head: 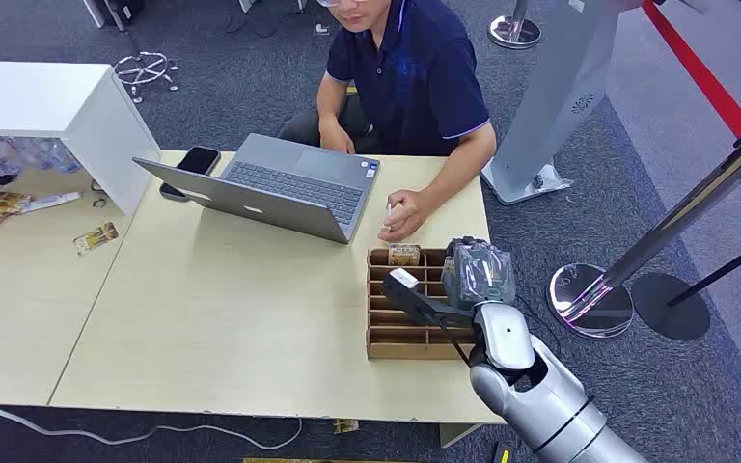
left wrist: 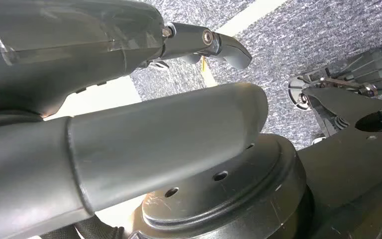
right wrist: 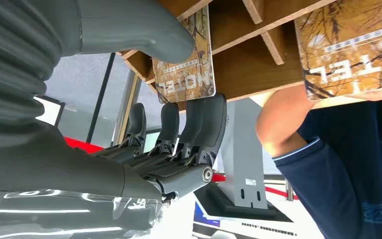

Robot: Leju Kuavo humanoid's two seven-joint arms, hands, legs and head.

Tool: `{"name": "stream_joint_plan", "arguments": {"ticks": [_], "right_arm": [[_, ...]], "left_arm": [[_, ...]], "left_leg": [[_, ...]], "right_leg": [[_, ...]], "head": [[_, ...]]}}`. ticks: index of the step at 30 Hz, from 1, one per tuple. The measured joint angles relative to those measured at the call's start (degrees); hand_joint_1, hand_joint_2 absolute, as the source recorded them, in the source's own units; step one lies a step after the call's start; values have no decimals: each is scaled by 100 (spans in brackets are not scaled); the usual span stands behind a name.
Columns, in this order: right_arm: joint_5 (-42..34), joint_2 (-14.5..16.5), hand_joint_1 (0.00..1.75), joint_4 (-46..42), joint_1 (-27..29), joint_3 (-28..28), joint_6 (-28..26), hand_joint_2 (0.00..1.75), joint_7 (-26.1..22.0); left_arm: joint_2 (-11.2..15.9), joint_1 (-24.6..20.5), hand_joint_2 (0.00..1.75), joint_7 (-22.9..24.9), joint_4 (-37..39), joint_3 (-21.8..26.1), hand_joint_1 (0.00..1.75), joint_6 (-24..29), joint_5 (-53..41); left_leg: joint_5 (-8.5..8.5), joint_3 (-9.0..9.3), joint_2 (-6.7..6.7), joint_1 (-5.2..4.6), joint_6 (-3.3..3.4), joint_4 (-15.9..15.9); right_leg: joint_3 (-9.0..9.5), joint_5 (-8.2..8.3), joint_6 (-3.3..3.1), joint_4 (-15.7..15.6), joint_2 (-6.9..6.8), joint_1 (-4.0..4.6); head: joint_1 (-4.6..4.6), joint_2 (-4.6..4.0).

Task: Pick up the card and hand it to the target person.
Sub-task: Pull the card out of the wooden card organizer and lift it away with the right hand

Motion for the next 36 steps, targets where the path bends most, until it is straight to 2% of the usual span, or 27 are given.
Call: {"name": "stream_joint_plan", "arguments": {"ticks": [20, 26, 30, 36], "right_arm": [[-3, -81, 102, 13, 62, -39, 72, 175, 29], [-29, -81, 117, 13, 63, -38, 109, 175, 6], [-49, -81, 134, 13, 61, -38, 101, 175, -26], [-146, -81, 136, 13, 63, -38, 27, 175, -110]], "left_arm": [[0, 0, 0, 2, 0, 0, 0, 0, 0], [0, 0, 0, 2, 0, 0, 0, 0, 0], [0, 0, 0, 2, 0, 0, 0, -2, 0], [0, 0, 0, 2, 0, 0, 0, -2, 0]], "left_leg": [[0, -1, 0, 0, 0, 0], [0, -1, 0, 0, 0, 0], [0, -1, 0, 0, 0, 0], [0, -1, 1, 0, 0, 0]], "right_leg": [[-1, 1, 1, 0, 0, 0], [-1, 1, 1, 0, 0, 0], [0, 1, 1, 0, 0, 0], [-1, 1, 1, 0, 1, 0]], "head": [[1, 0], [1, 1], [1, 1], [1, -1]]}}
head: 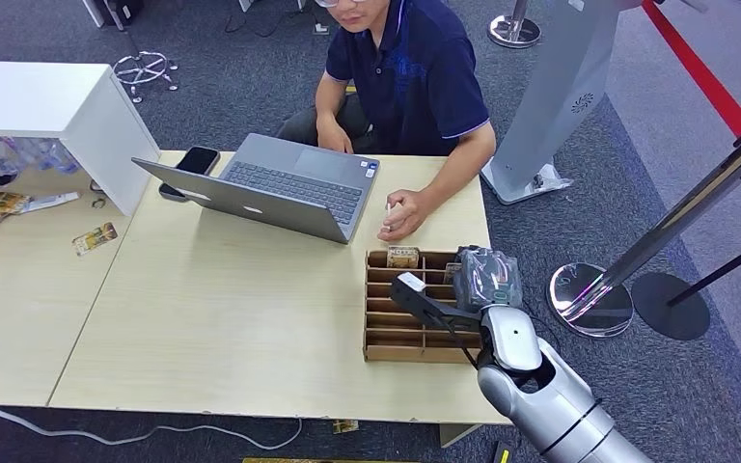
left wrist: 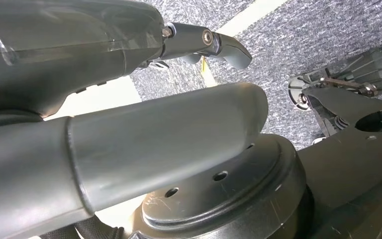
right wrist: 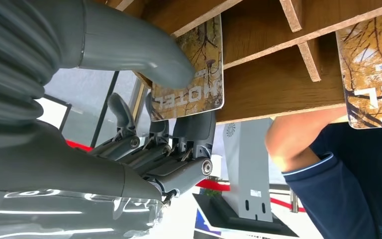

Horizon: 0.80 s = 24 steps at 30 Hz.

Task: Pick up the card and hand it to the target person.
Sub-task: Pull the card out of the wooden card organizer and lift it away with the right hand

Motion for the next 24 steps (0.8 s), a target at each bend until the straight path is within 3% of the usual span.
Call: {"name": "stream_joint_plan", "arguments": {"ticks": [8, 24], "right_arm": [[-221, 0, 131, -1, 12, 2, -104, 175, -110], [-490, 0, 140, -153, 36, 5, -181, 175, -207]], "left_arm": [[0, 0, 0, -1, 0, 0, 0, -1, 0], [2, 1, 0, -2, 0, 2, 0, -7, 2]], "left_leg": [[0, 0, 0, 0, 0, 0], [0, 0, 0, 0, 0, 0]], "right_leg": [[1, 0, 0, 0, -1, 0], [0, 0, 0, 0, -1, 0]], "head": [[-1, 1], [0, 0]]}}
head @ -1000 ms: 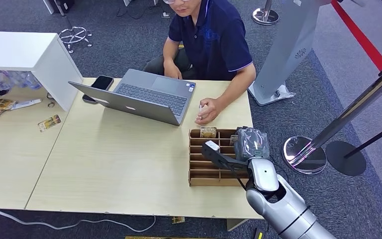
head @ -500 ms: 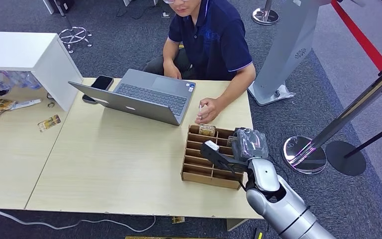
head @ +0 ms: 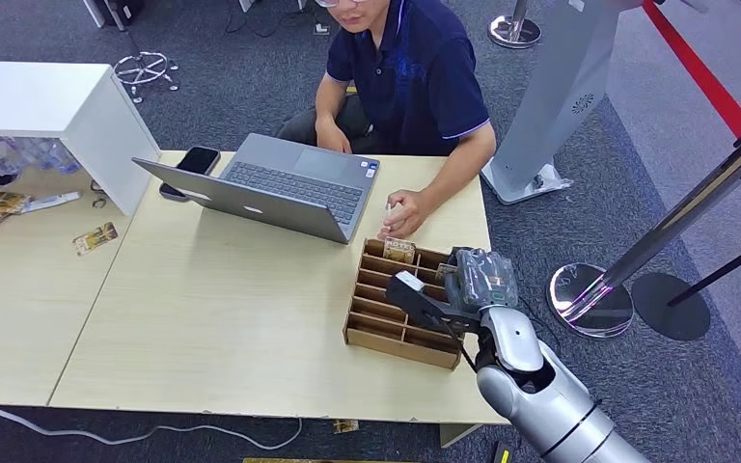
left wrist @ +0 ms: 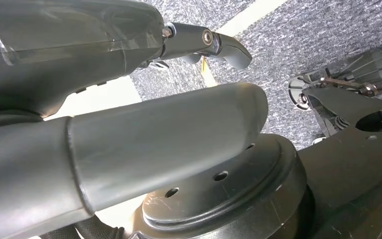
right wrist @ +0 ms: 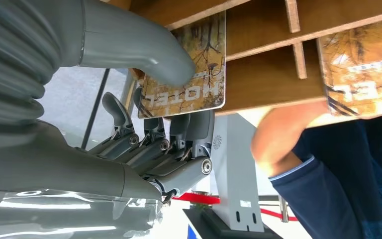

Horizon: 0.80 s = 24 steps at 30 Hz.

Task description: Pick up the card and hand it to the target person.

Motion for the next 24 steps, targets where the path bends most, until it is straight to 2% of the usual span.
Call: {"name": "stream_joint_plan", "arguments": {"ticks": [24], "right_arm": [[236, -64, 146, -955, 1, 38, -110, 175, -25]], "left_arm": [[46, 0, 0, 0, 0, 1, 0, -10, 5]], "left_leg": [[0, -1, 0, 0, 0, 0]], "right_leg": [[-1, 0, 0, 0, 0, 0]], "head": [[-1, 0]]}}
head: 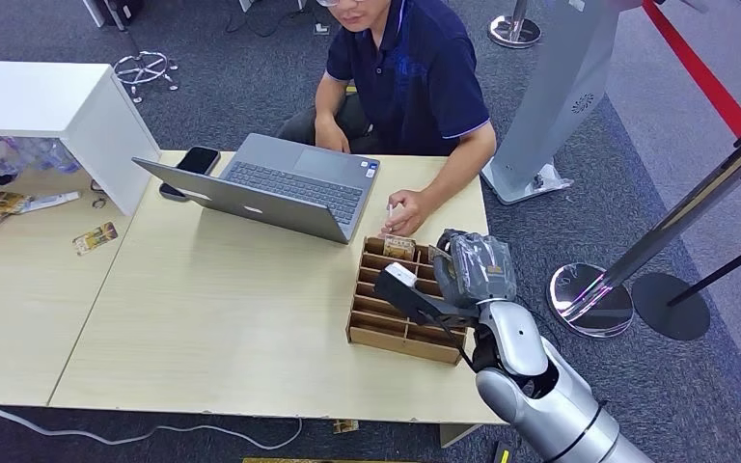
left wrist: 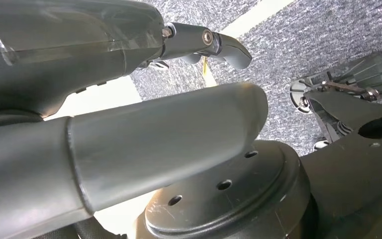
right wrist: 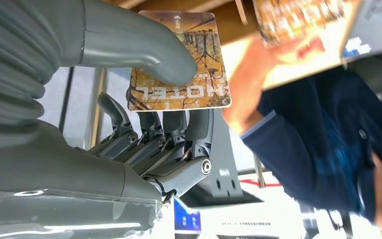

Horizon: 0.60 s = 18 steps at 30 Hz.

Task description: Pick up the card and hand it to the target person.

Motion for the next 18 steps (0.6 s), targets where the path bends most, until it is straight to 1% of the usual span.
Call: {"name": "stream_joint_plan", "arguments": {"ticks": [5, 11, 15, 18], "right_arm": [[349, -32, 147, -317, -23, -1, -162, 175, 26], [389, -58, 147, -559, -30, -1, -180, 175, 35], [437, -83, 154, -644, -30, 0, -209, 175, 36], [654, -86, 152, -704, -52, -3, -418, 175, 22]], "left_arm": [[-1, 0, 0, 0, 0, 0, 0, 4, -2], [-1, 0, 0, 0, 0, 0, 0, 4, -2], [0, 0, 0, 0, 0, 0, 0, 5, -3], [-1, 0, 0, 0, 0, -1, 0, 9, -37]], "left_leg": [[0, 0, 0, 0, 0, 0], [0, 0, 0, 0, 0, 0], [0, 0, 0, 0, 0, 0], [0, -1, 0, 0, 0, 0]], "right_leg": [[0, 0, 0, 0, 0, 0], [0, 0, 0, 0, 0, 0], [0, 0, 0, 0, 0, 0], [0, 0, 0, 0, 0, 0]], "head": [[1, 0], [1, 0], [1, 0], [1, 1]]}}
